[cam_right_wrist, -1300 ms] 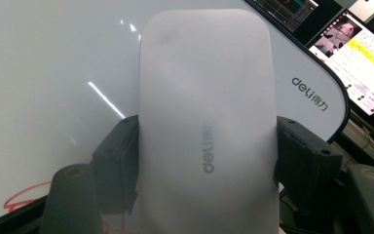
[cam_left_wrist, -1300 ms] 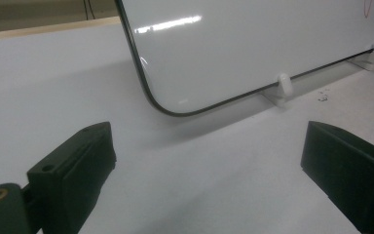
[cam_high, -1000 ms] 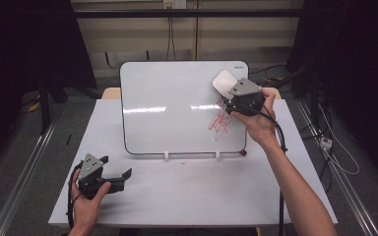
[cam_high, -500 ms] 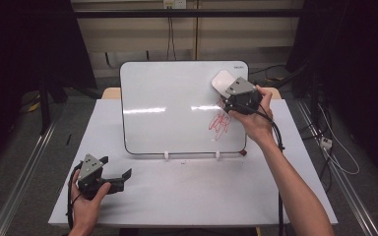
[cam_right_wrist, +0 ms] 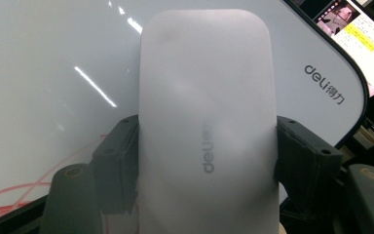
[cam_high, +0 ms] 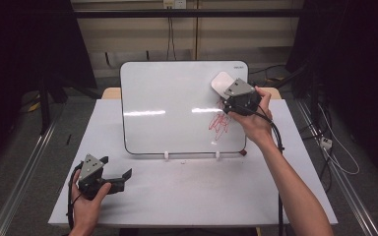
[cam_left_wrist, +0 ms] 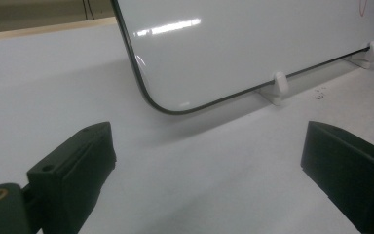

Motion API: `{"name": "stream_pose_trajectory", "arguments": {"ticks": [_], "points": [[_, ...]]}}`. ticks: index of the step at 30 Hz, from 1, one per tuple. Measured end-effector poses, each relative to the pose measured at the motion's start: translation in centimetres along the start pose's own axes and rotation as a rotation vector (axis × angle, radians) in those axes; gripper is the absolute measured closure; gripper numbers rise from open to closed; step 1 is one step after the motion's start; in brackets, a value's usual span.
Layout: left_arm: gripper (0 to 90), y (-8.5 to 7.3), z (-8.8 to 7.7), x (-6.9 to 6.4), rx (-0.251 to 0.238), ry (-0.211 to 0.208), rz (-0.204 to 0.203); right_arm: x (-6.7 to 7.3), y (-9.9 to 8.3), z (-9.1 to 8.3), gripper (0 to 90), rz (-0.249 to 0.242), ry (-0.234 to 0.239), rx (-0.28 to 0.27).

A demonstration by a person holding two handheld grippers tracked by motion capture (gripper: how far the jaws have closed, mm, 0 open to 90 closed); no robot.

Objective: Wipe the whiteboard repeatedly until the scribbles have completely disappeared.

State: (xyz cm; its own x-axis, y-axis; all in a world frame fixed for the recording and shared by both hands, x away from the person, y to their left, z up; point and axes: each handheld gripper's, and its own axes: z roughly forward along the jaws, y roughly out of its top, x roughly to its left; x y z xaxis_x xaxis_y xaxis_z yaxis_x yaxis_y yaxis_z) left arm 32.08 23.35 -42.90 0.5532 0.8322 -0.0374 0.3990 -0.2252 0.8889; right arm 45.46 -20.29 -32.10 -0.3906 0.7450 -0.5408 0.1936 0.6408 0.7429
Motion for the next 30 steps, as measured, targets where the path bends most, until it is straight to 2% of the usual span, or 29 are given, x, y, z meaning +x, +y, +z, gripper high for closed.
{"name": "stream_pose_trajectory", "arguments": {"ticks": [9,20,25,30], "points": [[5.4,0.0,0.0,-0.1,-0.001,0.001,0.008,0.5,-0.3,0.0,31.7,-0.021,0.015,0.0],[5.4,0.0,0.0,-0.2,0.003,0.001,0.009,2.0,-1.1,-0.2,31.7,-0.042,0.041,-0.006],[5.3,0.1,0.1,-0.5,0.006,-0.009,0.022,3.1,-1.7,-0.5,31.6,-0.075,0.068,-0.003],[5.3,0.0,0.1,-0.3,0.008,-0.003,0.015,3.2,-1.6,-0.6,31.6,-0.082,0.054,-0.001]]}}
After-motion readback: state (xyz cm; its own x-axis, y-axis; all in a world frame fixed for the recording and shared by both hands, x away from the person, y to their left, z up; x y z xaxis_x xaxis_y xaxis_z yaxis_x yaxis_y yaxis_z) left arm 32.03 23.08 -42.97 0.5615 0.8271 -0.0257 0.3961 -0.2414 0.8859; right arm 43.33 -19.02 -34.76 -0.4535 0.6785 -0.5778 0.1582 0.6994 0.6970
